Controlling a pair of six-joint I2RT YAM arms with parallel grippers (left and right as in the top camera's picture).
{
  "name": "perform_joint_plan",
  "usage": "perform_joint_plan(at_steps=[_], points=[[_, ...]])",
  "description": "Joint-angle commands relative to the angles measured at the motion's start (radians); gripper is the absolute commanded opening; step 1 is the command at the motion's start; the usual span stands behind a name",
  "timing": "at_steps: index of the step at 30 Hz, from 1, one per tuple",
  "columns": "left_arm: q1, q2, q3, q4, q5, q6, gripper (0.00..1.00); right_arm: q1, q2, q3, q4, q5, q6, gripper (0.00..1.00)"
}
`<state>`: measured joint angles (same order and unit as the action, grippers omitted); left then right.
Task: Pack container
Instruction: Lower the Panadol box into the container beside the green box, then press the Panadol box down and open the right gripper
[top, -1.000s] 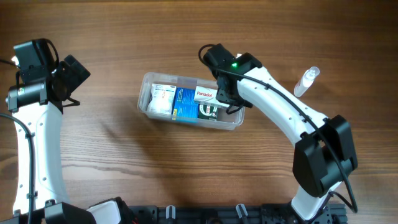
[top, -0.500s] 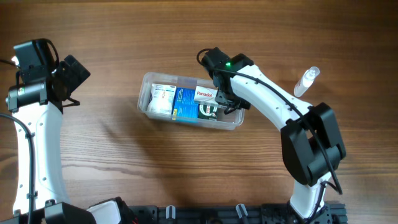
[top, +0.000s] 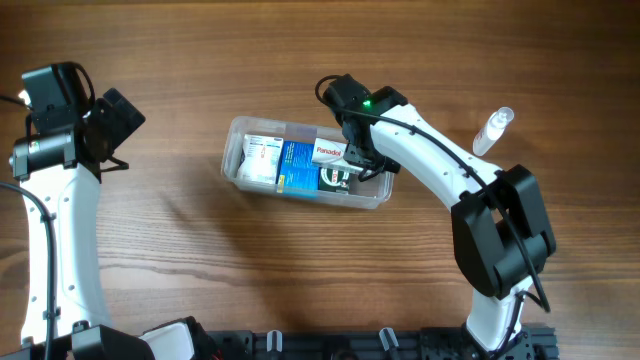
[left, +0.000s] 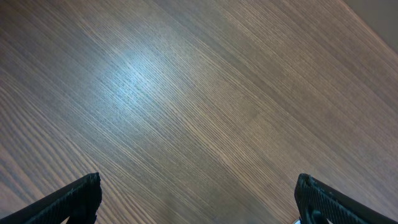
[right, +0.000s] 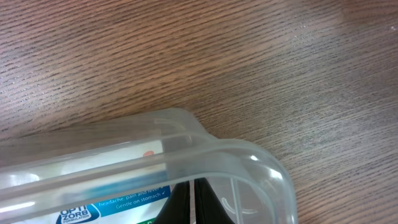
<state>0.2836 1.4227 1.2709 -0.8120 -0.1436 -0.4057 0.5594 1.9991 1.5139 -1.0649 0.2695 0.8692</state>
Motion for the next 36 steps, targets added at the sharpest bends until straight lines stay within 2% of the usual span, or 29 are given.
perform_joint_plan(at_steps=[1,29,36], points=[[0.005,-0.009,0.001,0.001,0.001,0.005,1.00,-0.001,0.024,0.016,0.006,-0.008,-0.010,0.05],[0.005,-0.009,0.001,0.001,0.001,0.005,1.00,-0.001,0.024,-0.016,0.071,-0.031,-0.091,0.04],[0.005,-0.009,0.001,0.001,0.001,0.005,1.00,0.000,0.022,0.006,0.098,-0.112,-0.177,0.04]])
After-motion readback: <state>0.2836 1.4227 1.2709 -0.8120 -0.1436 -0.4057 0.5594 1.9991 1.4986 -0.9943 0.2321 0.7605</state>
